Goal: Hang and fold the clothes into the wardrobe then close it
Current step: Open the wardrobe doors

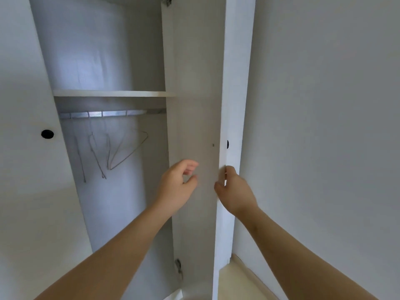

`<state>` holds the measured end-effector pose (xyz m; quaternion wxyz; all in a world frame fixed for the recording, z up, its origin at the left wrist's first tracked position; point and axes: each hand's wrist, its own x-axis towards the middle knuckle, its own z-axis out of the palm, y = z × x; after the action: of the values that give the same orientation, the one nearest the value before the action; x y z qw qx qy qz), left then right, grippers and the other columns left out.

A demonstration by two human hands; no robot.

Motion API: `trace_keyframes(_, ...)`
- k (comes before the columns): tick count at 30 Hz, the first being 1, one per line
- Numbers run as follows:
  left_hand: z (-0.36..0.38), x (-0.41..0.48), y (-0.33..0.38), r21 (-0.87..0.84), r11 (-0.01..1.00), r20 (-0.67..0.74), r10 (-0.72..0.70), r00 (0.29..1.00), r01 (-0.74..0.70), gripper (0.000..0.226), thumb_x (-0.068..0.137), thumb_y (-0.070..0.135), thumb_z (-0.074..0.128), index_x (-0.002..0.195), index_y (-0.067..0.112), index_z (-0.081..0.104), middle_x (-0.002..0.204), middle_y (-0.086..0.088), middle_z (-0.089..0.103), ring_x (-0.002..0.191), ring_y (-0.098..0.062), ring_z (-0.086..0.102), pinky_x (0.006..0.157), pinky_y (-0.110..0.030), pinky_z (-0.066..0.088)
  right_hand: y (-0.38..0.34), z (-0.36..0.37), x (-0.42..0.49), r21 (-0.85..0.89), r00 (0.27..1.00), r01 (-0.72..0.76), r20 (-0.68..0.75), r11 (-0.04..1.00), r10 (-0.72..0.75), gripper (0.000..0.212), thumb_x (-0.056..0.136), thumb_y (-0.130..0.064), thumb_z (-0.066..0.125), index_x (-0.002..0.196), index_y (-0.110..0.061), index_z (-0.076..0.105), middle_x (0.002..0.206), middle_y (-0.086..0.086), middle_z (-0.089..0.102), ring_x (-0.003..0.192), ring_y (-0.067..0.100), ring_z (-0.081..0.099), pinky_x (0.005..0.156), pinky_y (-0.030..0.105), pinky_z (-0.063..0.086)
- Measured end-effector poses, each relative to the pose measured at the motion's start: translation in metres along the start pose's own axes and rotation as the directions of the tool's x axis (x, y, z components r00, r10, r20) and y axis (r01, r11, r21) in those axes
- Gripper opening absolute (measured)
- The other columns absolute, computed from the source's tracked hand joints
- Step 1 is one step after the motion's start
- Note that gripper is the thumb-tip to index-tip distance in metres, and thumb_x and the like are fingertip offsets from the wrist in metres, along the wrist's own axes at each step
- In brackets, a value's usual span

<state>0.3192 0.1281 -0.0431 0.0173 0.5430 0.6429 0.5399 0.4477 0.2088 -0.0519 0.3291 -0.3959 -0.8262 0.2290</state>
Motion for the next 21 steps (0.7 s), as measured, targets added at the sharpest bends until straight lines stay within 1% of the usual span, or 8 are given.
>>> trace_keyframes(2,0.008,-0.002,0.000,0.006,1.000,0.017,-0.009,1.000,0.009,0.025,0.087,0.003,0.057,0.111,0.011,0.061,0.105,0.000,0.061,0.098,-0.010,0.054,0.081,-0.009,0.037,0.004,-0.007,-0.001,-0.017,0.998,-0.058,-0.010,0.998,0.058,0.013,0.088,-0.017,0.044,0.099,-0.014,0.038,0.090,0.002,0.054,0.073,0.020,0.050,0.060,0.030,0.039)
trace_keyframes(4,0.013,-0.003,-0.001,0.004,1.000,0.031,-0.014,0.999,0.013,0.025,0.087,0.003,0.057,0.111,0.011,0.061,0.104,-0.001,0.061,0.095,-0.010,0.054,0.073,-0.004,0.036,0.008,-0.011,-0.003,-0.019,0.993,-0.098,-0.062,0.995,0.097,0.027,0.089,-0.019,0.045,0.116,-0.014,0.041,0.111,0.007,0.053,0.087,0.023,0.053,0.069,0.028,0.038)
trace_keyframes(7,0.015,-0.001,-0.003,0.008,1.000,0.047,-0.017,0.999,0.017,0.025,0.088,0.007,0.057,0.112,0.014,0.059,0.103,0.000,0.061,0.091,-0.008,0.054,0.072,-0.008,0.037,0.006,-0.015,-0.009,-0.015,0.990,-0.024,-0.139,1.000,0.022,0.043,0.092,-0.023,0.045,0.134,-0.018,0.038,0.138,0.000,0.040,0.101,0.019,0.055,0.075,0.025,0.037)
trace_keyframes(11,0.006,0.002,-0.008,0.027,0.999,0.044,-0.019,0.999,0.018,0.026,0.089,0.011,0.057,0.113,0.019,0.058,0.101,0.007,0.059,0.086,0.004,0.053,0.070,-0.001,0.037,-0.013,-0.010,-0.003,0.012,0.987,0.110,-0.119,0.994,-0.108,0.034,0.093,-0.025,0.048,0.126,-0.019,0.047,0.133,-0.004,0.047,0.093,0.013,0.052,0.075,0.026,0.040)
trace_keyframes(14,-0.016,0.005,-0.019,0.073,0.997,-0.010,-0.037,0.999,0.037,0.028,0.089,0.014,0.056,0.116,0.023,0.056,0.099,0.011,0.059,0.090,-0.003,0.056,0.076,-0.016,0.043,-0.036,0.005,0.008,0.019,0.981,0.169,-0.096,0.986,-0.166,0.031,0.092,-0.024,0.049,0.122,-0.018,0.051,0.127,-0.002,0.051,0.093,0.016,0.054,0.076,0.029,0.044)
trace_keyframes(17,-0.049,0.012,-0.037,0.195,0.977,-0.145,-0.055,0.988,0.083,0.031,0.088,0.016,0.055,0.118,0.025,0.054,0.086,0.009,0.058,0.080,-0.007,0.055,0.066,-0.017,0.040,-0.062,0.027,0.022,0.033,0.976,0.215,-0.048,0.976,-0.214,0.029,0.092,-0.023,0.048,0.120,-0.017,0.053,0.126,0.000,0.050,0.096,0.021,0.057,0.079,0.030,0.046)
trace_keyframes(19,-0.075,0.020,-0.048,0.307,0.944,-0.251,-0.045,0.967,0.124,0.028,0.087,0.016,0.055,0.115,0.024,0.055,0.077,0.008,0.050,0.070,-0.006,0.050,0.058,-0.018,0.036,-0.080,0.044,0.032,0.060,0.969,0.248,-0.018,0.967,-0.247,0.031,0.091,-0.021,0.049,0.121,-0.015,0.052,0.128,0.001,0.047,0.097,0.023,0.056,0.079,0.028,0.044)
trace_keyframes(21,-0.103,0.029,-0.058,0.380,0.911,-0.310,-0.040,0.950,0.162,0.026,0.086,0.018,0.056,0.112,0.023,0.056,0.079,0.007,0.044,0.069,-0.008,0.046,0.060,-0.024,0.036,-0.098,0.064,0.043,0.100,0.961,0.275,0.012,0.956,-0.278,0.032,0.090,-0.020,0.049,0.122,-0.015,0.052,0.130,0.000,0.044,0.094,0.023,0.056,0.079,0.027,0.042)
